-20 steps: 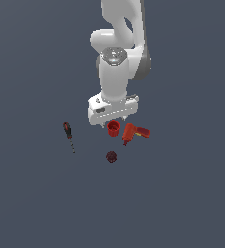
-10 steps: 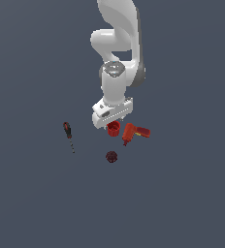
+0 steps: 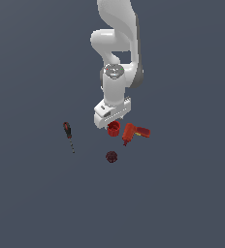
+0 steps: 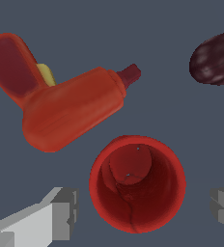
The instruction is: Pick up a designated object from a clutter of objects.
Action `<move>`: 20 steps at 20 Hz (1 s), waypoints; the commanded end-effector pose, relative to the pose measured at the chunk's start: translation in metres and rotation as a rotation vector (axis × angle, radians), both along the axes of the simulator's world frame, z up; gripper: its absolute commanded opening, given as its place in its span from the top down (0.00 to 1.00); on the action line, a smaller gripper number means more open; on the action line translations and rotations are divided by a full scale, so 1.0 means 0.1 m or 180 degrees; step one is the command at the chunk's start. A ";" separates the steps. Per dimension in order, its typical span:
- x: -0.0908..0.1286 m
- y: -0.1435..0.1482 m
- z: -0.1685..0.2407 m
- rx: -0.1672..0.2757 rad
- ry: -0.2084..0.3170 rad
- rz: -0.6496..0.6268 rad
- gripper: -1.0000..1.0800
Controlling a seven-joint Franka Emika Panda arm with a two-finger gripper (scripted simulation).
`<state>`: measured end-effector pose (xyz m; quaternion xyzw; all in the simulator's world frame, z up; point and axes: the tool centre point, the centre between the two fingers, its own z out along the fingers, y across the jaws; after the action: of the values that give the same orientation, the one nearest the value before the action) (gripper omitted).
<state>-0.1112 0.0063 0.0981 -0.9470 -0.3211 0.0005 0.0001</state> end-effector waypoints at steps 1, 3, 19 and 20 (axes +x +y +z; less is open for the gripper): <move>0.00 0.00 0.00 0.0000 0.0000 0.0000 0.04; 0.00 0.00 -0.01 0.0000 0.0000 0.0000 0.04; -0.02 0.00 -0.47 0.0001 -0.0003 0.0013 0.04; -0.02 0.00 -0.48 0.0001 -0.0003 0.0013 0.04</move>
<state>-0.1131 0.0064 0.0524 -0.9464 -0.3230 0.0005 0.0002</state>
